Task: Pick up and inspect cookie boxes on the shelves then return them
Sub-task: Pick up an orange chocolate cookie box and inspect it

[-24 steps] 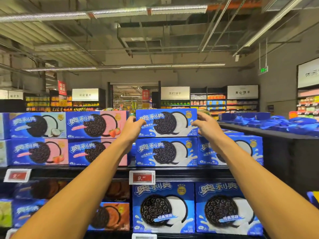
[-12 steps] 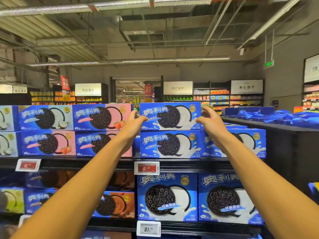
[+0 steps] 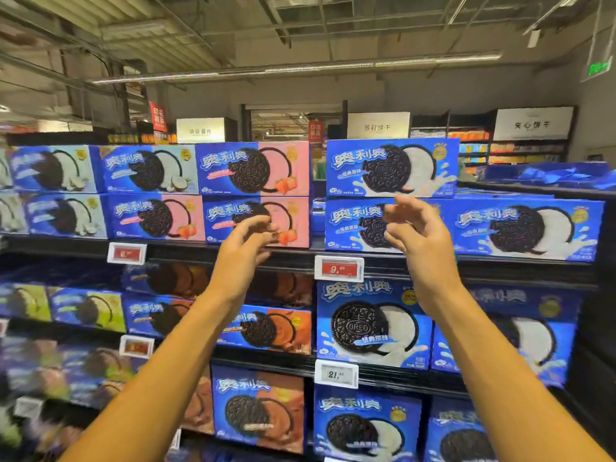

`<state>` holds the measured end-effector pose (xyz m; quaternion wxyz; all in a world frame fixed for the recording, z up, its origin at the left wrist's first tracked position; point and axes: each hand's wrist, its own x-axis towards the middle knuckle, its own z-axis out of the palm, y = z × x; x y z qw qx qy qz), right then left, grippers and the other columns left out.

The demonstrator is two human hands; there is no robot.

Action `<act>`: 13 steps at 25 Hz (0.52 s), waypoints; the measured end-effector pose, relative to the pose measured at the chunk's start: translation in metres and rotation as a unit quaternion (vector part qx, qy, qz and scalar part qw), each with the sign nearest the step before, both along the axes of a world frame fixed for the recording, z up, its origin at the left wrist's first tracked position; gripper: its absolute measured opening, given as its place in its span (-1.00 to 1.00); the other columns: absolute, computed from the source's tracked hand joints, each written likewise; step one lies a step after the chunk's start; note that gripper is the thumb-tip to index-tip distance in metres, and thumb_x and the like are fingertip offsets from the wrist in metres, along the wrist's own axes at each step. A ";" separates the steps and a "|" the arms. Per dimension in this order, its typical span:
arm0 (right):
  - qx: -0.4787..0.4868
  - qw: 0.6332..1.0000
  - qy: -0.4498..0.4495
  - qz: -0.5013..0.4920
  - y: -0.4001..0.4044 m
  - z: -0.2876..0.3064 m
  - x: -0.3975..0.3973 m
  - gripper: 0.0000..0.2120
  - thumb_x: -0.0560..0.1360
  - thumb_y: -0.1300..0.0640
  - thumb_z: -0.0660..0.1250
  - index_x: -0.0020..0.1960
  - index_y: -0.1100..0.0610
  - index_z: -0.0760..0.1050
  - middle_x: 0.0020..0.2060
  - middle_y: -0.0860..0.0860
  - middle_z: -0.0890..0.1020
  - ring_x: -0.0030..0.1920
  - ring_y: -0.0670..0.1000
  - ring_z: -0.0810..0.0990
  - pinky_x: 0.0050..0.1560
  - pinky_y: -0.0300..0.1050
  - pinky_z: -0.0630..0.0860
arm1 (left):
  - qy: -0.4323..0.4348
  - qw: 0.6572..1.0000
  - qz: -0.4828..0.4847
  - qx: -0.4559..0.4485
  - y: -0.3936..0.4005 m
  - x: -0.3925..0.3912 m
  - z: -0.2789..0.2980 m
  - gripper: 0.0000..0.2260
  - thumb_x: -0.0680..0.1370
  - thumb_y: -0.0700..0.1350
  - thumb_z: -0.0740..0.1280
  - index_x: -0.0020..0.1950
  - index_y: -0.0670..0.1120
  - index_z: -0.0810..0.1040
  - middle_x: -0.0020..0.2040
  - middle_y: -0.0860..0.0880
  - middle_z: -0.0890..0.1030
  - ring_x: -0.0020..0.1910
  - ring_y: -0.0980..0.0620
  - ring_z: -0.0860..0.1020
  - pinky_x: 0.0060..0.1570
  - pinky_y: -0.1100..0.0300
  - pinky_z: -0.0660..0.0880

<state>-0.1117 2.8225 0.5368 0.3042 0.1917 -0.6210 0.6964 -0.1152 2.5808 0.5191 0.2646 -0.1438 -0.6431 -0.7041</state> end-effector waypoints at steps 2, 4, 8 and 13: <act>0.000 1.000 -0.015 0.015 -0.020 -0.028 0.002 -0.66 0.54 0.44 0.26 0.07 0.02 0.54 -0.06 -0.06 0.67 -0.02 -0.13 0.62 0.03 -0.20 0.58 | -0.017 0.999 0.020 0.028 -0.026 0.000 -0.028 -0.77 0.59 -0.30 0.21 0.06 -0.01 0.56 0.02 -0.01 0.66 0.00 0.12 0.63 0.03 0.23 0.49; -0.005 0.999 -0.047 0.021 -0.046 -0.058 0.001 -0.68 0.55 0.45 0.25 0.02 0.05 0.56 -0.15 -0.12 0.70 -0.08 -0.15 0.65 -0.06 -0.25 0.61 | -0.051 0.995 0.059 0.058 -0.056 -0.005 -0.057 -0.76 0.58 -0.32 0.20 -0.01 -0.01 0.56 -0.04 -0.04 0.65 -0.07 0.11 0.61 -0.02 0.21 0.46; 0.016 0.991 -0.130 0.007 -0.103 -0.114 -0.010 -0.68 0.55 0.46 0.24 0.06 0.08 0.59 -0.06 -0.08 0.69 0.02 -0.05 0.64 0.09 -0.17 0.57 | -0.149 0.983 0.094 0.051 -0.103 -0.028 -0.106 -0.81 0.60 -0.30 0.20 0.09 -0.06 0.51 0.10 -0.11 0.60 -0.02 0.06 0.56 0.00 0.18 0.44; 0.046 0.979 -0.189 -0.056 -0.160 -0.140 -0.031 -0.46 0.55 0.38 0.27 0.51 0.15 0.33 0.35 -0.02 0.52 0.24 -0.21 0.50 0.31 -0.27 0.38 | -0.156 0.983 0.092 -0.008 -0.127 -0.062 -0.111 -0.60 0.62 -0.28 0.21 0.47 -0.14 0.34 0.40 -0.08 0.44 0.31 -0.07 0.45 0.28 0.09 0.37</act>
